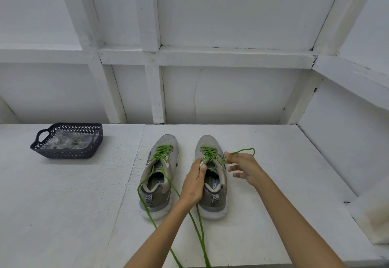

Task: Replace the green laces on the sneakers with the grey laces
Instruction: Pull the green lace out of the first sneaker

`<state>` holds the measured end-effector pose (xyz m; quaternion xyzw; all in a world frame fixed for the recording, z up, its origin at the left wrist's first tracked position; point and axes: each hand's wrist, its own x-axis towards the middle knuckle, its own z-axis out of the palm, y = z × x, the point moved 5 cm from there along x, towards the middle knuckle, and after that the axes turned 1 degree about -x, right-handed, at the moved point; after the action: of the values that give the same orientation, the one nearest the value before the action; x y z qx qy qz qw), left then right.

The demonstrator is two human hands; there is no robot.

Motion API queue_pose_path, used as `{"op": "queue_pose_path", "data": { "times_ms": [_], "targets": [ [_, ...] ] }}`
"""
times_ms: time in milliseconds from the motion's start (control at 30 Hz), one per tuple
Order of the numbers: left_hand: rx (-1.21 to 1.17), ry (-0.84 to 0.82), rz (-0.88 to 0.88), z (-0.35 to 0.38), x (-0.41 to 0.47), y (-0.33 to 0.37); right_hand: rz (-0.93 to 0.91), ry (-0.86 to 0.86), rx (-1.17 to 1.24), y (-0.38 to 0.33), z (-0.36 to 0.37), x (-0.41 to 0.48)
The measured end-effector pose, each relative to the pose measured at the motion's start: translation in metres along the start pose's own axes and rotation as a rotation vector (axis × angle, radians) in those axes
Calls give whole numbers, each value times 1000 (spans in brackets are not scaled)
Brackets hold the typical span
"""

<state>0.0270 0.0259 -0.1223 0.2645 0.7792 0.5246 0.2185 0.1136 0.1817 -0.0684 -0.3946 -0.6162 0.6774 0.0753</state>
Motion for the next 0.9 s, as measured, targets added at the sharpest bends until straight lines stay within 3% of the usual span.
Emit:
{"op": "queue_pose_path", "data": {
  "times_ms": [100, 300, 433, 533, 700, 900],
  "targets": [
    [-1, 13, 3, -1, 0, 1, 10, -132, -158, 1, 10, -4],
    [28, -9, 41, -4, -4, 7, 15, 297, 335, 7, -17, 3],
    [5, 45, 95, -22, -5, 29, 84, 47, 65, 11, -8, -8],
    [89, 81, 117, -38, 12, 30, -9, -43, -104, 12, 7, -14],
    [363, 7, 166, -51, 31, 48, -251, 125, -440, 15, 22, -10],
    [333, -130, 116, -56, 44, 54, -354, 253, -534, 17, 25, -23]
  ]
}}
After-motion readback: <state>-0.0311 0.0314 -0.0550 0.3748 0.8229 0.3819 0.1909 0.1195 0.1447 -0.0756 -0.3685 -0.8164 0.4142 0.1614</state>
